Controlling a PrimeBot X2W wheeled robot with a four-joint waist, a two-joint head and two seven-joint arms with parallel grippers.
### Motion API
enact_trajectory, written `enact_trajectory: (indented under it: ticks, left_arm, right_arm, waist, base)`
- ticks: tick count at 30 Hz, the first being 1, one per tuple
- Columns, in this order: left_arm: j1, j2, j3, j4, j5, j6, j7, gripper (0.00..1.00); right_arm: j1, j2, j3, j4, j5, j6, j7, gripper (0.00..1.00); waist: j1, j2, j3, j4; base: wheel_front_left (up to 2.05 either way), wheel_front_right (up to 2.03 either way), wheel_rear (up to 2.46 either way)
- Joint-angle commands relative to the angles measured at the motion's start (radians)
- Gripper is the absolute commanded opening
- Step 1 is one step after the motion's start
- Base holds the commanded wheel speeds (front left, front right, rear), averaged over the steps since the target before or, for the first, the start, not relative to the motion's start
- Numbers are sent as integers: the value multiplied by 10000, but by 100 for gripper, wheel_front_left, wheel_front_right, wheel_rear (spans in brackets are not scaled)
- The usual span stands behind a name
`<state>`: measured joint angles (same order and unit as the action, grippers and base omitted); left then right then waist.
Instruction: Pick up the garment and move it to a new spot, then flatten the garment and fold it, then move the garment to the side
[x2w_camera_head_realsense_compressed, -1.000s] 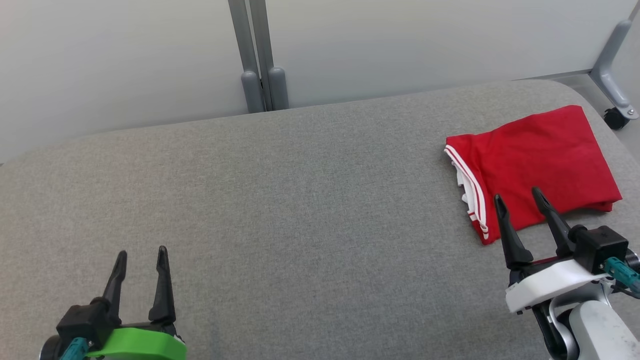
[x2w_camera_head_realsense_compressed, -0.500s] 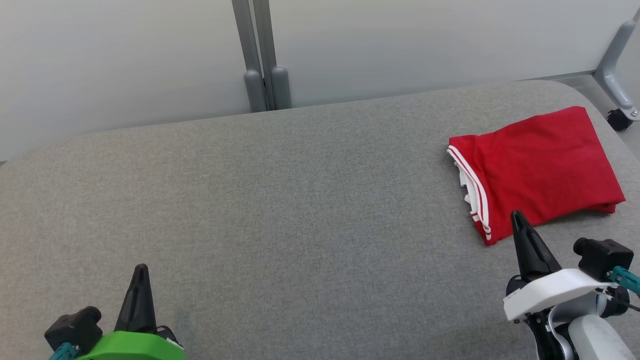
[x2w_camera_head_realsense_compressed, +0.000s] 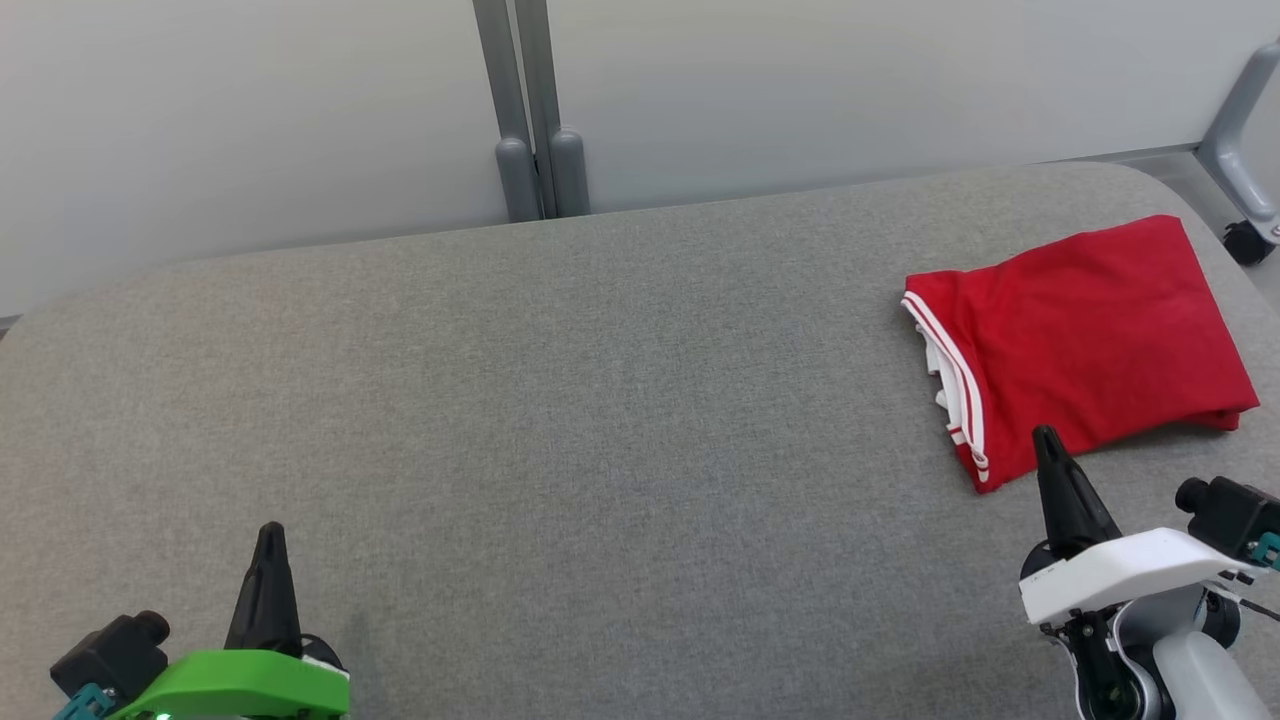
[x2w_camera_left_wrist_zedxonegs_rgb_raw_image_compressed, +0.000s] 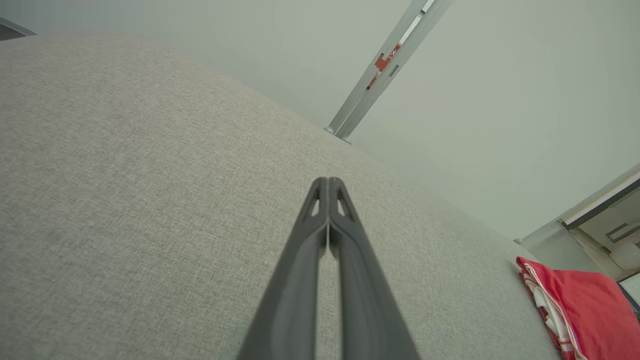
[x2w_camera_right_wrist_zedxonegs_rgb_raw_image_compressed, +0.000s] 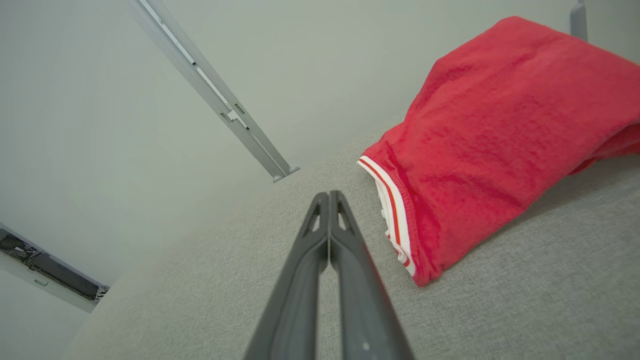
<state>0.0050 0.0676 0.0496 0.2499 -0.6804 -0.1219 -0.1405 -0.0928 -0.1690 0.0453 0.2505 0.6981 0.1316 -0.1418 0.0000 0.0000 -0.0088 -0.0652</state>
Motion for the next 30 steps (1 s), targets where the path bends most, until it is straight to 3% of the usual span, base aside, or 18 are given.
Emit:
enact_trajectory:
  ticks: [1,30]
  left_arm:
    - [-343,11,65,-156,-341,-19,91,0]
    - [-699,-51,306,-129,-3851,-57,1056,0]
  right_arm:
    - [-208,-10,-116,-140,372,-4,69,0]
    - [-222,454,-709,-127,3808,-6,1057,0]
  waist:
    - [0,0,1,9]
    - [0,0,36,197]
  base:
    - [0,0,0]
    - [0,0,0]
